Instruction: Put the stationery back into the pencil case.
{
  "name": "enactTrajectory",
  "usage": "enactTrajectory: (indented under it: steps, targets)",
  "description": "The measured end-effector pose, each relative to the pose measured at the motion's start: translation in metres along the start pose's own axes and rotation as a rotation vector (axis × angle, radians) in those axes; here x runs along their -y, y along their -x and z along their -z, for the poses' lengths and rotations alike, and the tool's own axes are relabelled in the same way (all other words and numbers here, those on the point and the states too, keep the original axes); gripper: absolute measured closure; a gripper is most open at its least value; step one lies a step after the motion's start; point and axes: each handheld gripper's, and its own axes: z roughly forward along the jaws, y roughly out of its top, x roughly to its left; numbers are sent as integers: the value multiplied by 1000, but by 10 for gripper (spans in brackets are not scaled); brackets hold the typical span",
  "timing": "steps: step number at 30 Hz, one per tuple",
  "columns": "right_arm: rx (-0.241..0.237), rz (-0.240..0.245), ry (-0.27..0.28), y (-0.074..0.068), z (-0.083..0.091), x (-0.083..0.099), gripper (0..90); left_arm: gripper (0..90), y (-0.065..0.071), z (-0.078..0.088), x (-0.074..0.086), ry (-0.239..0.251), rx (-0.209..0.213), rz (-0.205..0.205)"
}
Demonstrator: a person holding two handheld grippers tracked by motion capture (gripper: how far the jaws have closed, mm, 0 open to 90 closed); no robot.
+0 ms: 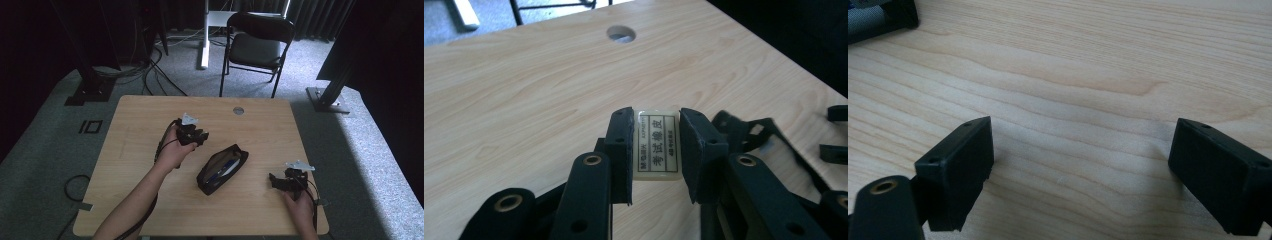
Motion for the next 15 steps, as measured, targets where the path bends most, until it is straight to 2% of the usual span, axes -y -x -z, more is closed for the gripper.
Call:
enactTrajectory:
  steps: [1,2,5,10,15]
  targets:
    - [0,0,0,0,0,0,106,689,0,0,0,0,0,0]
    - [0,0,0,0,0,0,106,688,8,1,-1,2,13,-15]
    - [0,-3,1,0,0,0,106,689,17,2,-3,7,32,-29]
    - [1,-1,1,0,0,0,106,689,34,-1,-2,1,81,-35]
    - [1,-1,1,0,0,0,106,688,49,-10,2,-46,103,-50]
